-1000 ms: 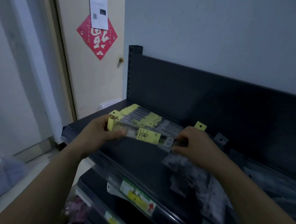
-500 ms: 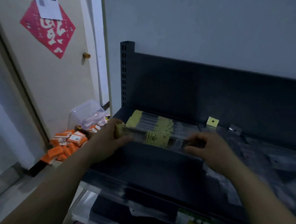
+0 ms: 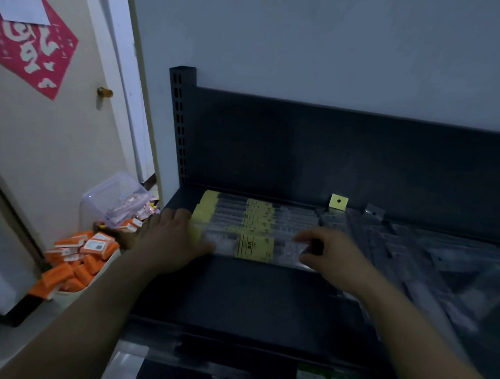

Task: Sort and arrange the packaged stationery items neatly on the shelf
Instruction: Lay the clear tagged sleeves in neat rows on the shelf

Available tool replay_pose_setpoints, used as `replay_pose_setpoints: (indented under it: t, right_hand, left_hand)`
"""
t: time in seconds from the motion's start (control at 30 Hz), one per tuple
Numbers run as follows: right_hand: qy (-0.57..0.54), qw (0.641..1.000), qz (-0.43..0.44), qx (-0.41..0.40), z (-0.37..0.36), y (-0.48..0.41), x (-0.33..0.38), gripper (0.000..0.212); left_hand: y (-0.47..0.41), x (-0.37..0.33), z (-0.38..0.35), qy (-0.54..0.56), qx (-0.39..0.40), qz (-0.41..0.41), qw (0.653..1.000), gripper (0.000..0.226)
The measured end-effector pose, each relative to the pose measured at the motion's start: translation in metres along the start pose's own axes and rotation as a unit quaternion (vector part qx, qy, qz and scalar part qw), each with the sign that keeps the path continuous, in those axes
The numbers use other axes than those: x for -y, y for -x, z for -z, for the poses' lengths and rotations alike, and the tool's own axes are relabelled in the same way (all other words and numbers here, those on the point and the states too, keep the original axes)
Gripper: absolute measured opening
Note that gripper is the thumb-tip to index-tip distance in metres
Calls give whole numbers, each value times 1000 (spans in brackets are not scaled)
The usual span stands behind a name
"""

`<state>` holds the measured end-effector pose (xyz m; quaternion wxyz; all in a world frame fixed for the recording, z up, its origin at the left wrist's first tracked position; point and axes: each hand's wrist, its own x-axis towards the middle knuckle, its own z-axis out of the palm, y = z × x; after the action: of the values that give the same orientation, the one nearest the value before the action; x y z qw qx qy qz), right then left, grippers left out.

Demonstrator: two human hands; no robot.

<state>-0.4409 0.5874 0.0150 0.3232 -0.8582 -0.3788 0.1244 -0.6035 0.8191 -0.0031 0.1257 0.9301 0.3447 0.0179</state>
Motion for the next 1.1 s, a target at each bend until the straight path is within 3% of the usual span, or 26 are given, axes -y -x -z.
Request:
replay_pose_setpoints:
  t: [0.17, 0.27, 0.47, 0.53, 0.67, 0.9, 1.03, 1.1]
  right_hand:
    - [88, 995, 45, -1, -8, 1, 1, 42]
    - [143, 988, 45, 28, -19, 13, 1, 56]
    - [238, 964, 0, 120, -40, 48, 6, 88]
    - [248, 961, -1, 121, -40, 56, 8, 85]
    - [243, 960, -2, 138, -37, 70, 12, 73]
    - [182, 971, -12, 156, -25, 88, 16, 72]
    - [239, 967, -59, 68, -18, 74, 14, 69]
    - [270, 956, -92, 68, -21, 66, 13, 69]
  left_hand:
    - [-3, -5, 0, -15, -14, -110, 994, 81]
    - [6, -11, -6, -67, 41, -171, 982, 72]
    - [23, -3, -15, -101, 83, -197, 972, 114]
    - [32, 0, -15, -112, 99, -209, 966, 128]
    - [46, 7, -13, -108, 113, -229, 961, 129]
    - [67, 14, 3, -52, 134, -224, 964, 139]
    - [49, 20, 10, -5, 31, -145, 989, 92]
    - [39, 21, 8, -26, 38, -107, 993, 79]
